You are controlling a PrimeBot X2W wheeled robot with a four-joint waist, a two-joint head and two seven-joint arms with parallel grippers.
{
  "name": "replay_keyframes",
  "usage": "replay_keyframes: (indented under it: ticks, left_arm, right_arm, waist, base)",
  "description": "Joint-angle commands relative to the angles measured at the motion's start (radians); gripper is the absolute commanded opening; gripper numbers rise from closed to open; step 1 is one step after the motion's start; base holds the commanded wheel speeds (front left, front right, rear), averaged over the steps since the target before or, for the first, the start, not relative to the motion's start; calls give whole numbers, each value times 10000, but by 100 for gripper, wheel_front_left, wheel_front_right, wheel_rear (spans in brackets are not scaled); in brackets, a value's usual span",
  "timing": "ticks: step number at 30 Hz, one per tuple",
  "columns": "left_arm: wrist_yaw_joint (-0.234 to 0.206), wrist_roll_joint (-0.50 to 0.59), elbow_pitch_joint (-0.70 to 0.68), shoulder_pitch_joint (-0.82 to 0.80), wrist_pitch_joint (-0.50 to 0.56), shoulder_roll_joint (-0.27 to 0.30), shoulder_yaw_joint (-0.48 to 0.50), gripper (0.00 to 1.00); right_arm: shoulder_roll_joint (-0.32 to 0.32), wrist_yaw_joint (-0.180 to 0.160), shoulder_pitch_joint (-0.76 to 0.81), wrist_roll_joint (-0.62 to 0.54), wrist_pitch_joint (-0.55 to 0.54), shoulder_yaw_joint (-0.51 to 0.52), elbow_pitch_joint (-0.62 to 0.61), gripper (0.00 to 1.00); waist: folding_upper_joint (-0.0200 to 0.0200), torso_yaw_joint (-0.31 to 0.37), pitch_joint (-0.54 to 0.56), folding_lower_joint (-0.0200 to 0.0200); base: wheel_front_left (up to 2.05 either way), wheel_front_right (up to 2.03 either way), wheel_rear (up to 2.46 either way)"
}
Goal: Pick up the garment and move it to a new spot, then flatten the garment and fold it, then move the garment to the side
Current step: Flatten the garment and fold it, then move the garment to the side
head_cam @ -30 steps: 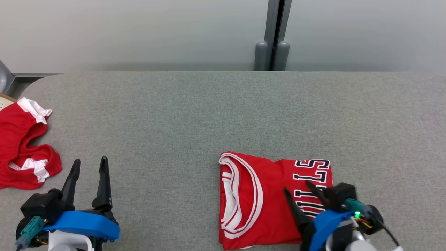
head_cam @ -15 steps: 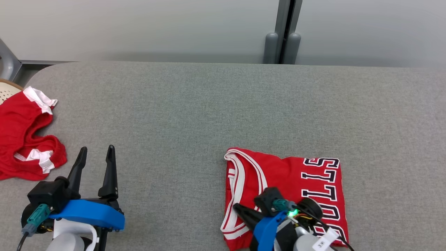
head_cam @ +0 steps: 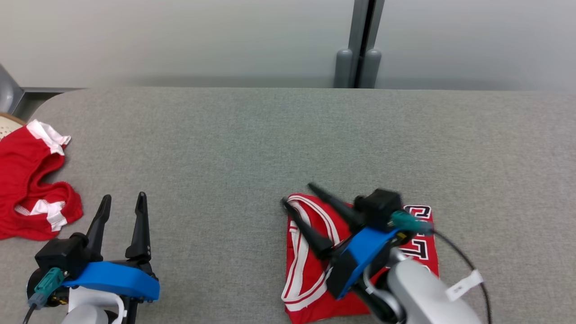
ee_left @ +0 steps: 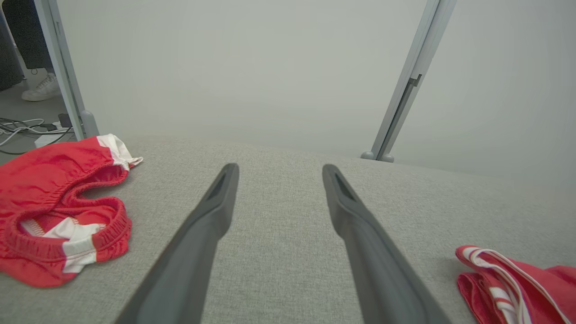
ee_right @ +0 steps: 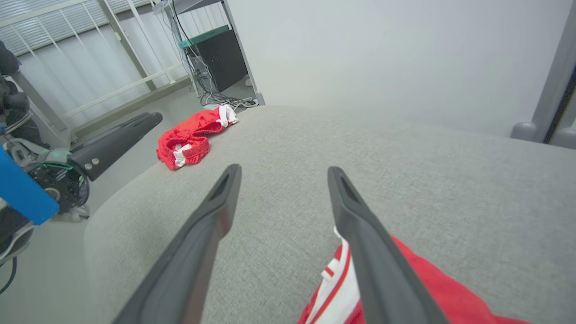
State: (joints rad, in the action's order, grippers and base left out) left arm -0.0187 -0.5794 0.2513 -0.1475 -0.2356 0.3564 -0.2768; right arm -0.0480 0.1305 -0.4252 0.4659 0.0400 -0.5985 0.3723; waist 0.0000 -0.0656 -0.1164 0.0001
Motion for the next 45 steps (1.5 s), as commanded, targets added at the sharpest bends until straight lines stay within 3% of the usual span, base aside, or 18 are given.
replay_keyframes:
  ticks: [1, 11, 16, 28, 45]
  left_arm:
    - [-55, 7, 12, 73, -61, 48, 46, 100]
    - [-220, -88, -160, 488, -66, 171, 155, 100]
    - [-288, -156, -198, 660, -37, 211, 182, 100]
    - [-382, -162, -7, 960, 11, 216, 34, 100]
    - [-486, -191, 32, 1235, -38, 183, -142, 100]
  right_arm:
    - [-46, 5, 162, -176, 106, 343, -113, 100]
    - [-35, 5, 2100, -2085, -19, 4967, -1722, 100]
    - [-24, 5, 2899, -2753, -340, 6195, -2457, 100]
    - [-29, 5, 3764, -3131, -882, 6391, -2900, 100]
    - [-29, 5, 3980, -3087, -826, 6345, -2590, 100]
  waist:
    - [0, 129, 109, -1]
    - [0, 709, 489, -1]
    - [0, 905, 633, -1]
    - [0, 1150, 978, -1]
    - [0, 874, 1282, -1]
  base:
    - [0, 0, 0]
    - [0, 0, 0]
    - [0, 0, 0]
    - [0, 0, 0]
    - [0, 0, 0]
